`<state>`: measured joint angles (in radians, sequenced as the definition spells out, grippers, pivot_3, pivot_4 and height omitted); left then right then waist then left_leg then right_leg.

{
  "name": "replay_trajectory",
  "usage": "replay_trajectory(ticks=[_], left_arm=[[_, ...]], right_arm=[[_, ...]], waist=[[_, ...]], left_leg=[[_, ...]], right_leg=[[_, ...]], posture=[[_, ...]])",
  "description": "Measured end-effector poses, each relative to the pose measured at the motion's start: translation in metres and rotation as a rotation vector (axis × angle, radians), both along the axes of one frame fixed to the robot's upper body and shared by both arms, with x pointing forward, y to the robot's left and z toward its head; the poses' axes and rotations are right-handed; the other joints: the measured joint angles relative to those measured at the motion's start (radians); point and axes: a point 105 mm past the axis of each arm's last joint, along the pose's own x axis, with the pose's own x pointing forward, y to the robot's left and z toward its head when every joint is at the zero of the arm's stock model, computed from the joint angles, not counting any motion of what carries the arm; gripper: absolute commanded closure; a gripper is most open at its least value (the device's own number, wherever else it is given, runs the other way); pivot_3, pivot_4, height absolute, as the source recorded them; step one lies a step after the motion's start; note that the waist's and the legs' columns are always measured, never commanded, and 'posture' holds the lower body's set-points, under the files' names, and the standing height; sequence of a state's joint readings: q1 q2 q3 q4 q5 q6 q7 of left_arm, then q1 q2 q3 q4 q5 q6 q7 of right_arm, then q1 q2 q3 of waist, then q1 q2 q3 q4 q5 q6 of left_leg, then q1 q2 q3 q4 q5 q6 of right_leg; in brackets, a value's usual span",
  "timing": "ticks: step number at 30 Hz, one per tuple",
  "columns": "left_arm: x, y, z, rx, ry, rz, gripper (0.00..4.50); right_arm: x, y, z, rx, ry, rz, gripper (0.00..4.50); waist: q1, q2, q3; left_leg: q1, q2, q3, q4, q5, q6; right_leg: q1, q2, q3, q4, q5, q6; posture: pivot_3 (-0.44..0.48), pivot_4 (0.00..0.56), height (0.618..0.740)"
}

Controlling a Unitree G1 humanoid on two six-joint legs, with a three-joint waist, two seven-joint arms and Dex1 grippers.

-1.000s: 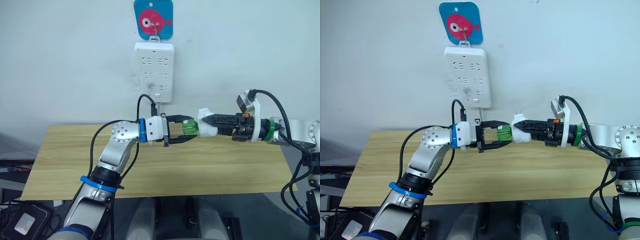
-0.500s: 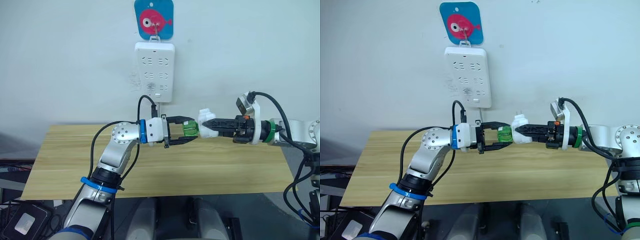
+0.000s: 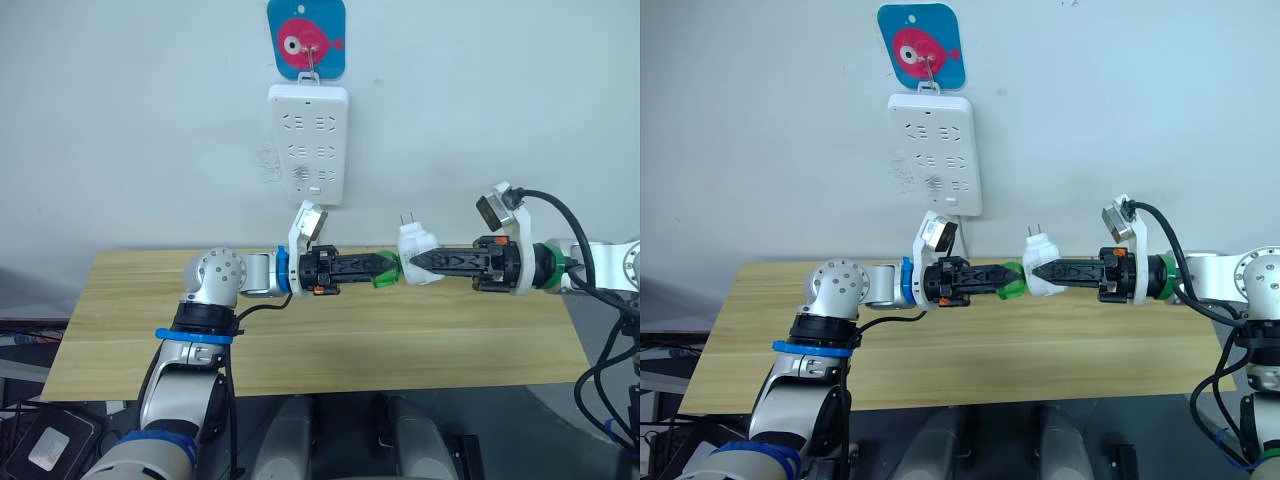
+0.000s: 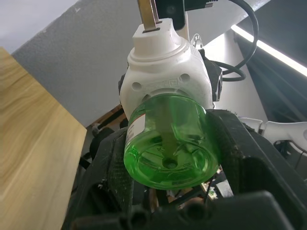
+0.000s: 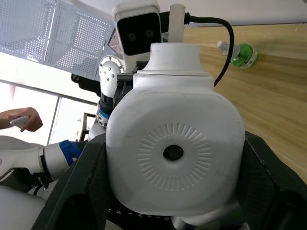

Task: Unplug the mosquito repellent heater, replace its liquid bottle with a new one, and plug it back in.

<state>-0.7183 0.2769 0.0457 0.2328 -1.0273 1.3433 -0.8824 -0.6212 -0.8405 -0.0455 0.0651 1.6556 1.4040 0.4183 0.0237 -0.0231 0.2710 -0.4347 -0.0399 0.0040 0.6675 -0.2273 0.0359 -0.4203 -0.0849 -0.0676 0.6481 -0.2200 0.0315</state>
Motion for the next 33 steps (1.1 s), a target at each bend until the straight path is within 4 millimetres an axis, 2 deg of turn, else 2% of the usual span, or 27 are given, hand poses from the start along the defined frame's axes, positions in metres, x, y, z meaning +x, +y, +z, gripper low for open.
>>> replay_trajectory(ticks=[3, 4, 8, 10, 12, 14, 16, 18, 22, 26, 33], left_arm=[[0.003, 0.004, -0.004, -0.004, -0.002, 0.051, 0.20], [0.005, 0.006, -0.004, -0.003, -0.013, 0.075, 0.03], [0.010, 0.031, -0.001, 0.067, -0.204, 0.214, 0.03], [0.009, 0.048, -0.001, 0.159, -0.416, 0.281, 0.03], [-0.004, 0.054, -0.010, 0.256, -0.707, 0.261, 0.03], [-0.012, 0.051, -0.022, 0.303, -0.934, 0.235, 0.03], [-0.012, 0.045, -0.030, 0.349, -1.255, 0.260, 0.03], [-0.011, 0.040, -0.031, 0.372, -1.516, 0.281, 0.03], [-0.007, 0.023, -0.026, 0.348, -1.898, 0.314, 0.03], [-0.008, 0.010, -0.013, 0.271, -2.116, 0.334, 0.03], [-0.004, 0.000, -0.015, 0.212, -2.234, 0.315, 0.03]], right_arm=[[0.001, 0.002, -0.013, -0.016, 0.040, -0.014, 1.53], [0.002, 0.001, -0.016, -0.017, 0.055, -0.024, 1.53], [0.006, -0.012, -0.018, -0.009, 0.078, -0.080, 1.53], [0.009, -0.020, -0.019, 0.006, 0.097, -0.116, 1.53], [0.011, -0.024, -0.020, 0.019, 0.110, -0.137, 1.53], [0.014, -0.028, -0.019, 0.033, 0.116, -0.158, 1.53], [0.016, -0.029, -0.020, 0.049, 0.125, -0.166, 1.53], [0.016, -0.026, -0.022, 0.062, 0.137, -0.157, 1.53], [0.015, -0.019, -0.022, 0.070, 0.148, -0.132, 1.53], [0.014, -0.013, -0.014, 0.082, 0.134, -0.104, 1.53], [0.009, -0.002, -0.005, 0.117, 0.122, -0.064, 1.53]], waist=[[0.001, 0.000, 0.000], [0.001, 0.000, 0.000], [0.000, 0.000, 0.000], [0.000, 0.000, 0.000], [0.001, 0.001, 0.000], [0.007, 0.001, -0.001], [0.019, 0.001, -0.001], [0.031, 0.001, -0.001], [0.042, 0.001, -0.001], [0.041, 0.001, -0.001], [0.036, 0.001, -0.001]], left_leg=[[0.000, 0.000, 0.000, 0.000, 0.000, 0.000], [0.000, 0.000, 0.000, 0.000, 0.000, 0.000], [0.000, 0.000, 0.001, -0.001, 0.000, 0.000], [0.000, 0.000, 0.002, -0.002, 0.000, 0.000], [0.001, 0.000, 0.003, -0.003, 0.000, -0.001], [0.001, -0.001, 0.004, -0.003, 0.000, 0.000], [0.001, -0.001, 0.003, -0.003, -0.001, 0.001], [0.001, 0.000, 0.003, -0.003, -0.001, 0.002], [0.000, 0.000, 0.003, -0.002, -0.002, 0.004], [0.000, -0.001, 0.004, -0.002, -0.003, 0.005], [0.000, -0.001, 0.004, -0.001, -0.002, 0.005]], right_leg=[[0.000, -0.001, 0.000, 0.000, 0.000, 0.000], [0.000, -0.001, 0.000, 0.000, 0.000, 0.000], [0.000, -0.001, 0.001, -0.001, 0.000, -0.001], [-0.001, -0.002, 0.001, -0.002, 0.001, -0.002], [0.000, -0.002, 0.002, -0.003, 0.001, -0.002], [0.000, -0.003, 0.002, -0.004, 0.001, -0.002], [0.000, -0.004, 0.001, -0.005, 0.003, -0.004], [-0.001, -0.004, 0.000, -0.005, 0.003, -0.004], [-0.001, -0.005, 0.000, -0.005, 0.004, -0.003], [-0.001, -0.005, 0.000, -0.005, 0.004, -0.002], [0.000, -0.004, -0.001, -0.003, 0.005, -0.002]], posture=[[0.076, 0.219, 0.740], [0.076, 0.219, 0.740], [0.078, 0.224, 0.740], [0.087, 0.223, 0.740], [0.093, 0.225, 0.740], [0.096, 0.225, 0.740], [0.100, 0.225, 0.740], [0.105, 0.225, 0.740], [0.105, 0.225, 0.740], [0.105, 0.225, 0.740], [0.085, 0.216, 0.740]])
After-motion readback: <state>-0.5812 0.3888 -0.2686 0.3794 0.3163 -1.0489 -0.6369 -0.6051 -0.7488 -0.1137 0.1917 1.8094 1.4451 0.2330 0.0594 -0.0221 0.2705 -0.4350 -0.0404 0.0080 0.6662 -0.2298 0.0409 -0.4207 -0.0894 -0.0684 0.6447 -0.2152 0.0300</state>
